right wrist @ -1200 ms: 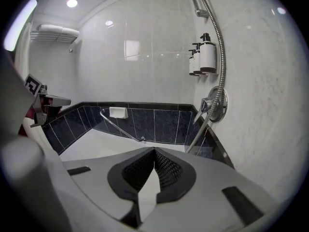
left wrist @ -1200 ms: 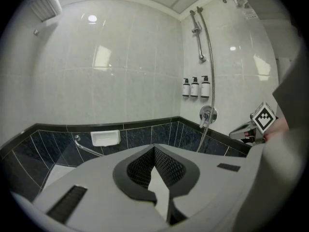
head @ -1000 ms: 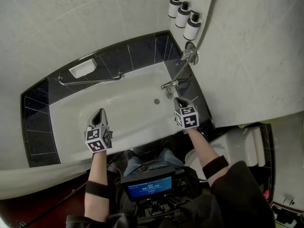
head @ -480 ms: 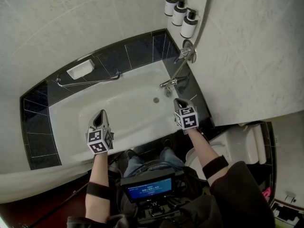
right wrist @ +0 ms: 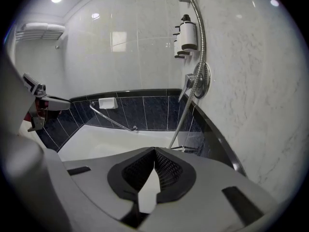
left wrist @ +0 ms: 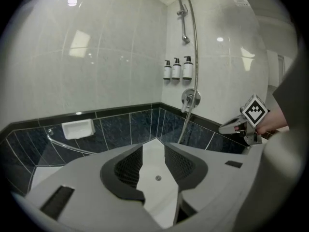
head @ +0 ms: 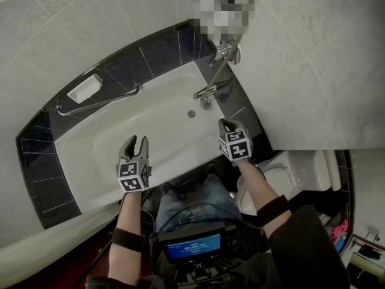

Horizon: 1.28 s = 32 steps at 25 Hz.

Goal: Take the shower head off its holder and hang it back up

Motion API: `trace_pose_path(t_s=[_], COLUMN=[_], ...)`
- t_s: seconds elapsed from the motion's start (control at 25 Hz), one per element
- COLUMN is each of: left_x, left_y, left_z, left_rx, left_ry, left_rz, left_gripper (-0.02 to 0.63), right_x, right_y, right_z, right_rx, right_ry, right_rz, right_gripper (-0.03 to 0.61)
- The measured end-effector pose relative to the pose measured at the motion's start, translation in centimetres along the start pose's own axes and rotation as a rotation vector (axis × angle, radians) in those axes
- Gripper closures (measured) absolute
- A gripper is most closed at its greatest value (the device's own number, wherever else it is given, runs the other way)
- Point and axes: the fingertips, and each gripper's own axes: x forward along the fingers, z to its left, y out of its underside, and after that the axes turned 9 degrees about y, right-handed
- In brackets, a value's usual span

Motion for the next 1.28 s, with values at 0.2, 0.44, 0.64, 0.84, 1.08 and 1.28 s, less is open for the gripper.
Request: trace_pose_path(t_s=[0.2, 0.44, 0.64, 0.84, 1.08, 1.28], left_x=[7.8, 19.4, 28.5, 37.2, 46.0, 51.4], left_y=[2.9, 8.4, 14.4, 20.0, 24.8, 27.8], left_z=[-3.6, -7.0, -8.2, -8.6, -9.5, -10.0], left_rx=[0.023, 0.030, 0.015, 0.016, 0.019, 0.028], left_ry=[0.141, 0.250, 0.292, 0.331, 0.355, 0.364], left_rz=[0.073, 0.135, 0.171, 0.181, 0.184, 0.178], left_gripper=[0.389, 0.259, 0.253, 0.255, 0.255, 0.258], right_x=[3.2, 9.0, 14.9, 20.6, 25.0, 27.0], right_y=[4.1, 8.4, 13.1, 17.8, 21.5, 23.5], right_z=[-0.5, -1.0, -2.0, -2.9, -2.6, -2.3], right_rx=[0.027, 0.079, 0.114, 0.131, 0.142, 0.158], right_ry=[0.014, 0.006, 0.015, 0.028, 0.014, -0.001], right_rz=[0.054, 0.090, 0.101, 0.098, 0.083, 0.065], right_gripper=[0.556, 0.557, 0.557, 0.557, 0.556, 0.557])
